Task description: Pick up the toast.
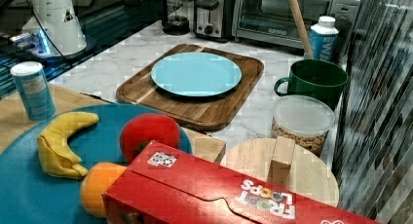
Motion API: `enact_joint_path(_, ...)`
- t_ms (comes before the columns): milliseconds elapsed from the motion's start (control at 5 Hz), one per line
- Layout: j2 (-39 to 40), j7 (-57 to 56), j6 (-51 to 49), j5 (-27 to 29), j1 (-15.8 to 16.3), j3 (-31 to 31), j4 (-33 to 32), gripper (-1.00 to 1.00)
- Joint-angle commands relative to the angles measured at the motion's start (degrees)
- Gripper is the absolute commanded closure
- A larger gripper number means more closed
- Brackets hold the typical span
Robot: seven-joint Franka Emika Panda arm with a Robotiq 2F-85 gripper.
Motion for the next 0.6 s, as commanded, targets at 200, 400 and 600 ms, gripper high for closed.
enact_joint_path(200,-0.1,2.1,5.4,12.0,2.9,3.8,2.0,1.0)
enact_joint_path(400,-0.2,1.2,8.6,9.6,3.5,3.8,-2.1,1.0)
enact_joint_path(600,0.2,-1.5,8.7,10.1,2.7,4.1,-2.7,1.0)
